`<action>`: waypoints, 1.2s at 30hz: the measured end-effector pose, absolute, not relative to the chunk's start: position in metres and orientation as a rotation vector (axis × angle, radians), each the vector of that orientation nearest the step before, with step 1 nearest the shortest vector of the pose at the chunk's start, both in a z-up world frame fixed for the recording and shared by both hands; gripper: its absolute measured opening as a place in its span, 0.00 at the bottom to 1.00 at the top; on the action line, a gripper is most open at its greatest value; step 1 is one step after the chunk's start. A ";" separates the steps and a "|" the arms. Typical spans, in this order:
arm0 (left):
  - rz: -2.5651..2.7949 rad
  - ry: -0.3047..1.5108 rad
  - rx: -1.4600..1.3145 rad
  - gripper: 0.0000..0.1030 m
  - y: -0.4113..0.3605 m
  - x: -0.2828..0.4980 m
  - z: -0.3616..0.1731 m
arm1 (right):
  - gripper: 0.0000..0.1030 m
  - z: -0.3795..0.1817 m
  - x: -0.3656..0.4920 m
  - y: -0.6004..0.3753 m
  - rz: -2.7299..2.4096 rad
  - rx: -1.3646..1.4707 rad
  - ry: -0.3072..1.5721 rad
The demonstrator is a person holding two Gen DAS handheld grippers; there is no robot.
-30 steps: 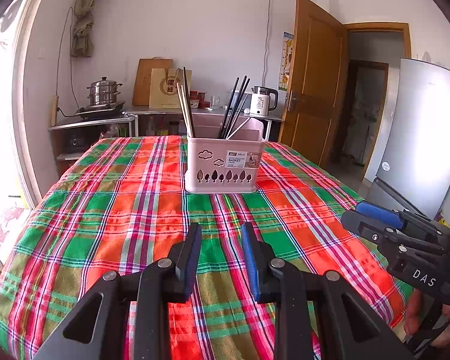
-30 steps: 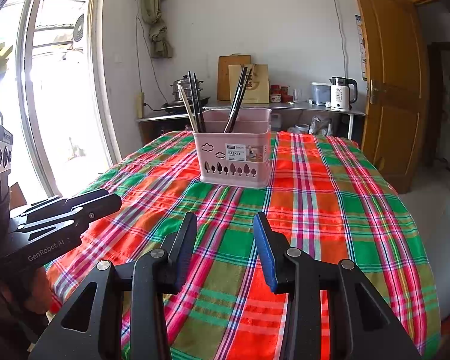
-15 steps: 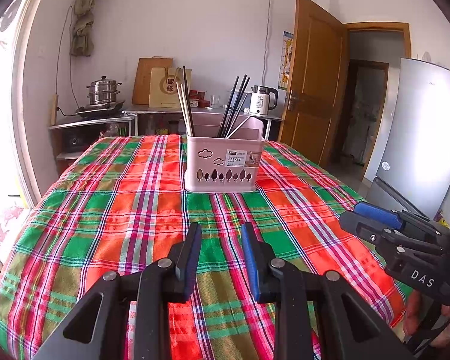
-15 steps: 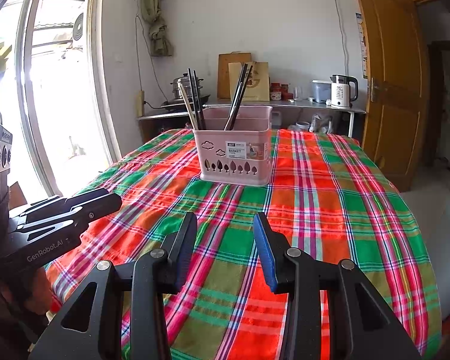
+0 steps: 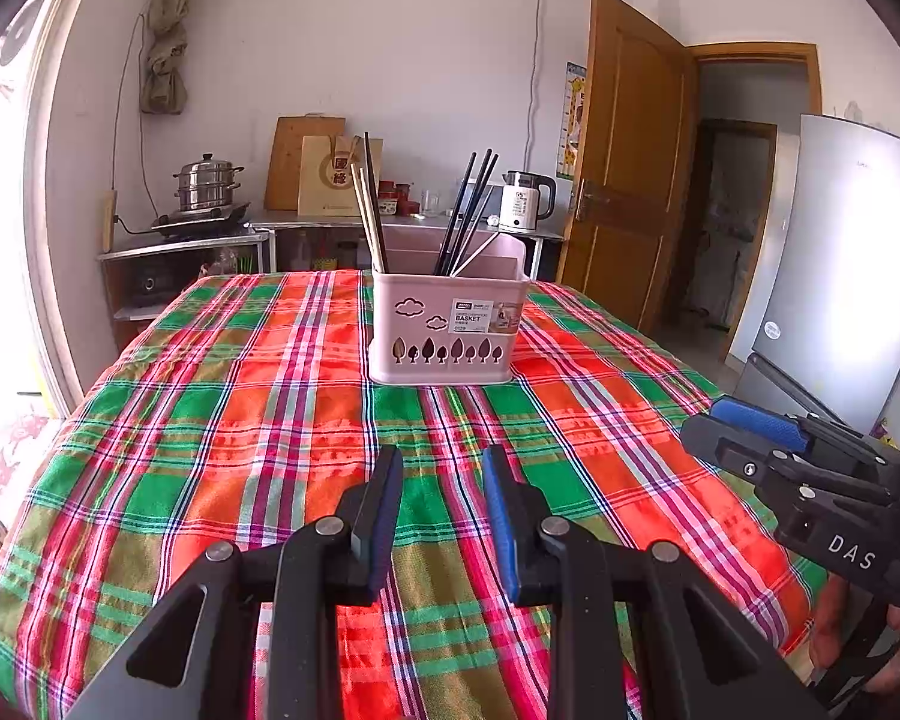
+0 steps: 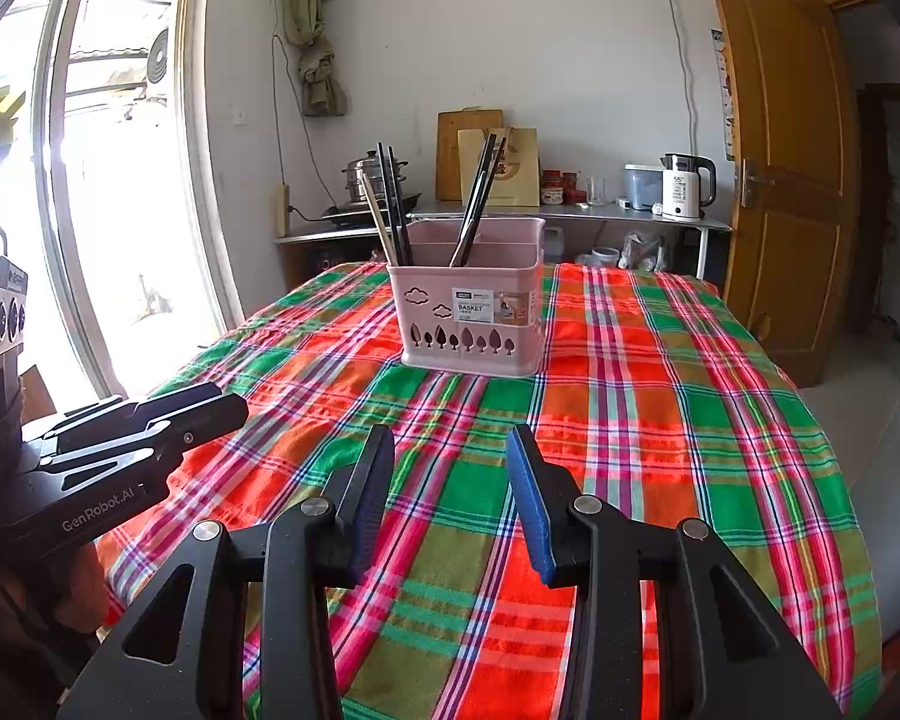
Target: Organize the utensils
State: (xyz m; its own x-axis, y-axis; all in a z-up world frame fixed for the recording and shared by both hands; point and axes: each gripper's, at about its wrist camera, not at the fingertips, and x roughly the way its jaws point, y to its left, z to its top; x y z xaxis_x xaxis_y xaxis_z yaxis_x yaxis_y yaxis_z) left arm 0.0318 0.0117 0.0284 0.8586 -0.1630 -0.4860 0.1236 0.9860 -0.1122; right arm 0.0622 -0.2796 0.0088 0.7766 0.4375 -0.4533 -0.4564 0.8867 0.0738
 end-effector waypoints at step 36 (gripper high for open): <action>-0.137 0.525 -0.083 0.26 0.010 0.030 0.024 | 0.39 0.008 0.060 -0.279 0.487 -0.038 0.487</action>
State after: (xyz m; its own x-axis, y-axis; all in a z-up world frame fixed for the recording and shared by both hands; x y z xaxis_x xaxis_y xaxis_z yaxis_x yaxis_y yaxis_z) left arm 0.0296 0.0104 0.0237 0.8563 -0.1511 -0.4939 0.1085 0.9875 -0.1140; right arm 0.0600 -0.2788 0.0081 0.7724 0.4400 -0.4581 -0.4580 0.8855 0.0784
